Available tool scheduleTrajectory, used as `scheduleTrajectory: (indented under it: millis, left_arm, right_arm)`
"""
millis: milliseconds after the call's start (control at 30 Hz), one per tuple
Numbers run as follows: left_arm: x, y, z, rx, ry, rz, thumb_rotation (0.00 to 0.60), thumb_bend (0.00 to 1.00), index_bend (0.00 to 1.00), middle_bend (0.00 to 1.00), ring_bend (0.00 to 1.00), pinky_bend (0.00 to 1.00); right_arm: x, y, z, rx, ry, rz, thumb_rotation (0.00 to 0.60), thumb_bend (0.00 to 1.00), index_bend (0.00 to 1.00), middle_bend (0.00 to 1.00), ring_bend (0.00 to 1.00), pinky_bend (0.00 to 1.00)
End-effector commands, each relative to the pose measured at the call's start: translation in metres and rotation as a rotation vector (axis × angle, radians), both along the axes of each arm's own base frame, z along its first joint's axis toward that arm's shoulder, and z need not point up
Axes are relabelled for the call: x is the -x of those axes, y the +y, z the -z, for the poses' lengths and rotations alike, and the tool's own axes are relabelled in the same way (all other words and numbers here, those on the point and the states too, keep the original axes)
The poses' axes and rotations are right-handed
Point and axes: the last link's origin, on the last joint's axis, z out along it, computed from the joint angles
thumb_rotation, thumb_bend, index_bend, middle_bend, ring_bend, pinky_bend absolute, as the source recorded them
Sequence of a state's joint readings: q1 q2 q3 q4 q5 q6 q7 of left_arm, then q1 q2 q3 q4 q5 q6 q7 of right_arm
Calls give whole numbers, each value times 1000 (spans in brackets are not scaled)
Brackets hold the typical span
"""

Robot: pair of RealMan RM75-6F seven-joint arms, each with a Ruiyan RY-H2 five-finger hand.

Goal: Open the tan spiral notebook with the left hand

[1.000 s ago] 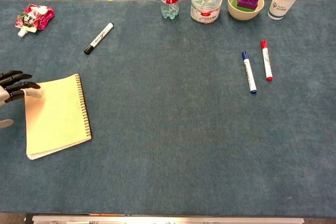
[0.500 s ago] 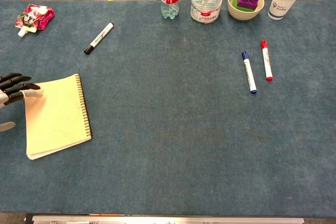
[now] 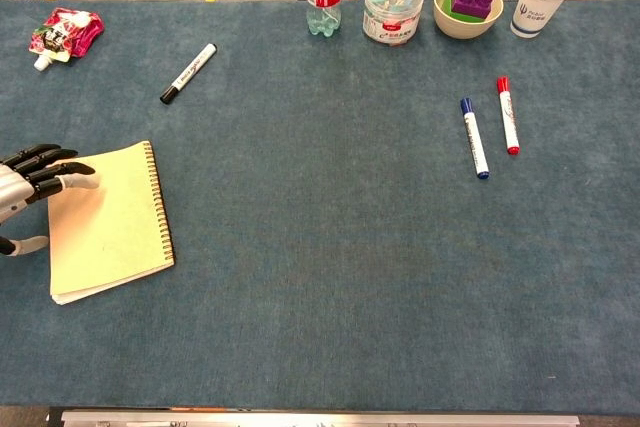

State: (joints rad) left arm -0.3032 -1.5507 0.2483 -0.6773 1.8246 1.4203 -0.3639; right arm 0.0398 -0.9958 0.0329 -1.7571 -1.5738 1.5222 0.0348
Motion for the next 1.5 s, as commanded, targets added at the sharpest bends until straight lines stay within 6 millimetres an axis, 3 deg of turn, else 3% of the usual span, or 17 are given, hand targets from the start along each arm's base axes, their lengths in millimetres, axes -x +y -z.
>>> scheduleTrajectory:
  millis: [33, 633, 933, 1267, 1500]
  left_arm:
    - [-2, 2, 3, 5, -6, -2, 600, 206, 157, 125, 0, 0]
    - [-28, 12, 19, 45, -106, -17, 600, 209, 171, 125, 0, 0]
    - [-50, 21, 25, 60, -131, 24, 600, 411, 212, 139, 0, 0]
    - [-63, 27, 22, 60, -139, 16, 600, 537, 306, 160, 0, 0]
    - [-67, 27, 18, 56, -140, 4, 600, 547, 434, 182, 17, 0]
  right_arm:
    - [1, 0, -1, 3, -2, 2, 600, 226, 238, 273, 147, 265]
    - [7, 2, -5, 24, -12, 6, 600, 226, 238, 273, 147, 265]
    - [11, 4, -7, 36, -19, 11, 600, 226, 238, 273, 147, 265]
    - [17, 5, -9, 50, -28, 15, 600, 227, 238, 273, 147, 265]
    - [18, 3, -8, 49, -32, 11, 600, 227, 238, 273, 147, 265]
